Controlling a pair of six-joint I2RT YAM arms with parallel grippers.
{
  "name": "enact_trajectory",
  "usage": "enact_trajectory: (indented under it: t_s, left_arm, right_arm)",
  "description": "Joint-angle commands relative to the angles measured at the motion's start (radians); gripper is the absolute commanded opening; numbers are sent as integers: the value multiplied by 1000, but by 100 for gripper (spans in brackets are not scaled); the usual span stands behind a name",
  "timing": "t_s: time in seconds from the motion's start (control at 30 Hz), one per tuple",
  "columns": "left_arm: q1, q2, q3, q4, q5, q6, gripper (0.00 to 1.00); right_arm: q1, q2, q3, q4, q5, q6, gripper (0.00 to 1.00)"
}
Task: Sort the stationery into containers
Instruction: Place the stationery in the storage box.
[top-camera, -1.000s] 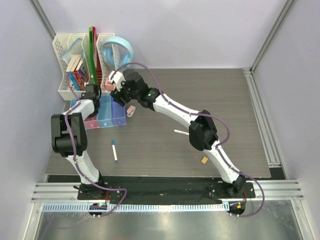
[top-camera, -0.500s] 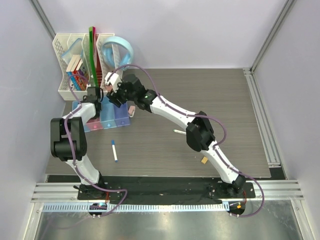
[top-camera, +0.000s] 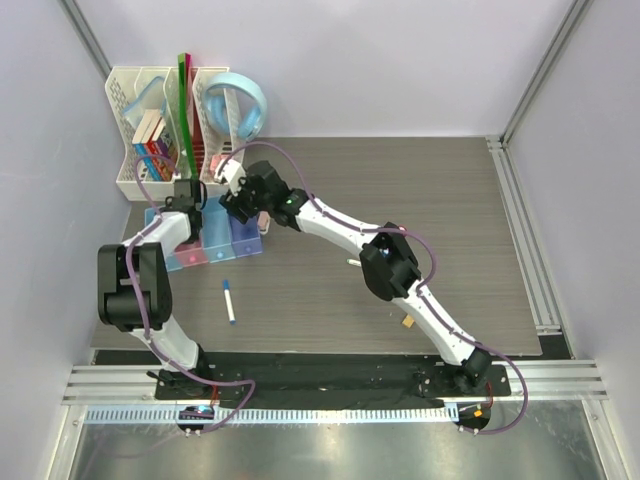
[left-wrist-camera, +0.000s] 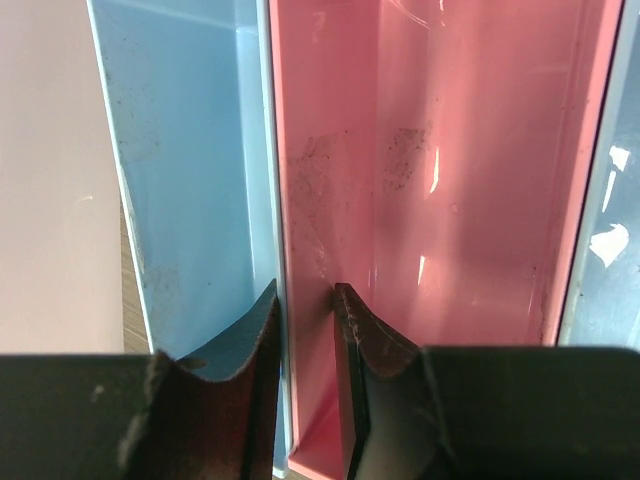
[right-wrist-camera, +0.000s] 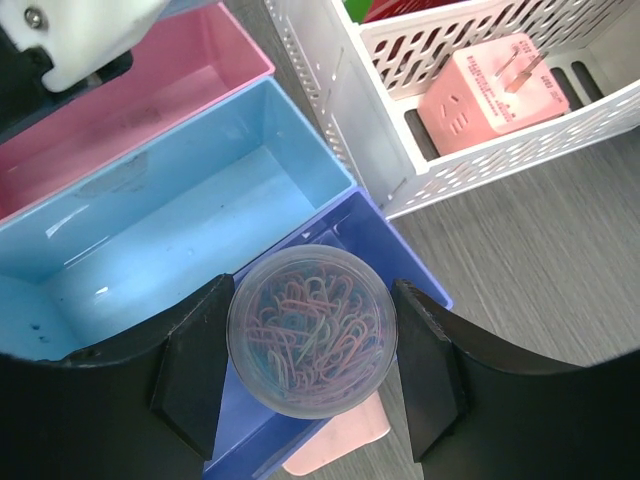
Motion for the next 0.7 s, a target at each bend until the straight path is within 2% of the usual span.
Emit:
enact_trajectory:
  t_s: [0.0,0.67]
  left_arm:
    - [-6,-41,-25,-70,10,8,24]
    - [-5,-73,-43,-88,-5,12,24]
  right_arm:
    - [-15,-3,72,102,12,-6,28]
    - [-26,57,101,125,-4,31,32]
